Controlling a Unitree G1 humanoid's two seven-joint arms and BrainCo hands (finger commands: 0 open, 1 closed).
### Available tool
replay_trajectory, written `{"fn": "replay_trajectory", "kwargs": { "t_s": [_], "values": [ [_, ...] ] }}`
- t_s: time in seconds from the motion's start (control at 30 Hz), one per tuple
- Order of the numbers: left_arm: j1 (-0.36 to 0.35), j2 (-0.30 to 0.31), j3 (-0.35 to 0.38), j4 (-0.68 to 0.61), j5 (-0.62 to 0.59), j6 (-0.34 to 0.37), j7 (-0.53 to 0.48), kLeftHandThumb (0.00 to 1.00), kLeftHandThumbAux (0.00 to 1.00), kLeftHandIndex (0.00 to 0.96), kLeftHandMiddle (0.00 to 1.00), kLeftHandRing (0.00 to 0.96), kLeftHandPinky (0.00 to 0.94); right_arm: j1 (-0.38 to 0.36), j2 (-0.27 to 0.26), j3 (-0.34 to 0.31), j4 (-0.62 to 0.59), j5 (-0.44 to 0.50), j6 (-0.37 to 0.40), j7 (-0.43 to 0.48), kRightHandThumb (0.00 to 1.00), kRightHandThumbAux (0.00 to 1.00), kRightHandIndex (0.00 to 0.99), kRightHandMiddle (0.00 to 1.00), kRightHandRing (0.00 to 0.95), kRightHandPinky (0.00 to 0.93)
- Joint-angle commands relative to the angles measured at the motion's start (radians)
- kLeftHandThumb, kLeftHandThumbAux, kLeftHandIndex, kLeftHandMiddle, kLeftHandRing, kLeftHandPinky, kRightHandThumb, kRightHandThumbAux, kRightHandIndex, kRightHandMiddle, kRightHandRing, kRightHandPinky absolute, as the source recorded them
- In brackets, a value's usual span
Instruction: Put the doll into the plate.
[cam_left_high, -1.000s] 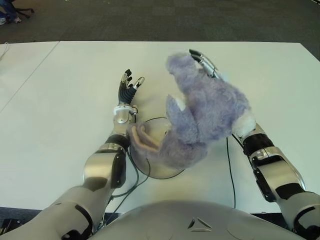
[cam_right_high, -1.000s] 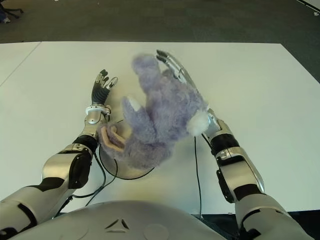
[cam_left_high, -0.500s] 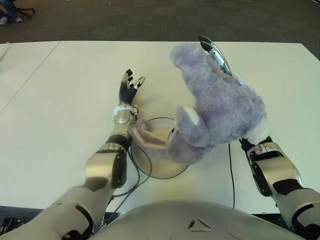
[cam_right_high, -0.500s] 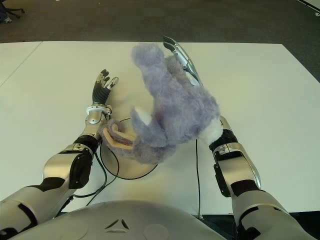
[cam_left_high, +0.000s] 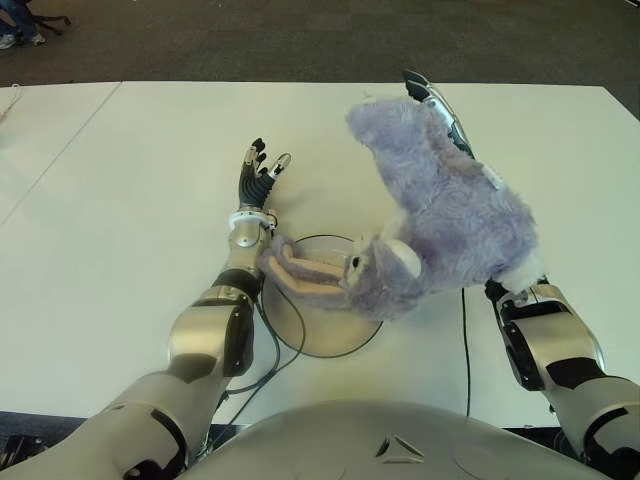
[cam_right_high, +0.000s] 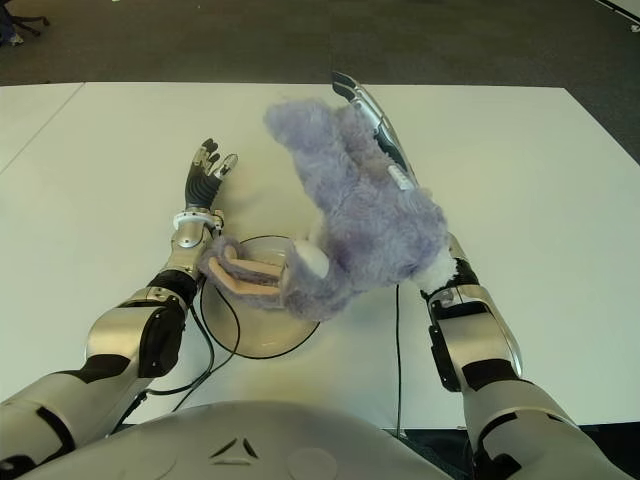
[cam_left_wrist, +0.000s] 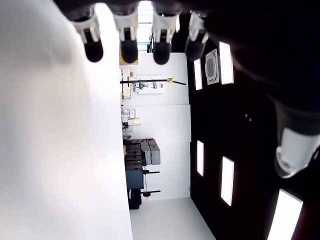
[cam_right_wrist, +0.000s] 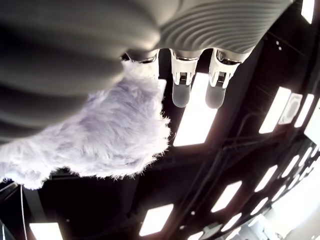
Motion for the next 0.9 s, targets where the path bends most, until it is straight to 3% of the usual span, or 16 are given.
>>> {"fn": "replay_trajectory", "kwargs": {
  "t_s": [0.03,0.37,0.9],
  "values": [
    [0.202,-0.071,-0.021,0.132,0.019,0.102,0.023,0.0,0.512,0.0,0.079,0.053,0.0,-0.019,0.011,-0.014,0.015,0.068,0.0,0.064,0.082,0.371,0.0,0.0,0.0,0.0],
    [0.2,-0.072,-0.017,0.134,0.012,0.118,0.01,0.0,0.513,0.0,0.082,0.057,0.0,-0.011,0.02,-0.025,0.017,0.122,0.001,0.138,0.095,0.385,0.0,0.0,0.0,0.0],
    [0.197,-0.077,-0.012,0.135,0.008,0.121,0.012,0.0,0.529,0.0,0.08,0.056,0.007,-0.018,0.027,-0.049,0.028,0.109,-0.004,0.166,0.097,0.376,0.0,0.0,0.0,0.0]
  ]
}}
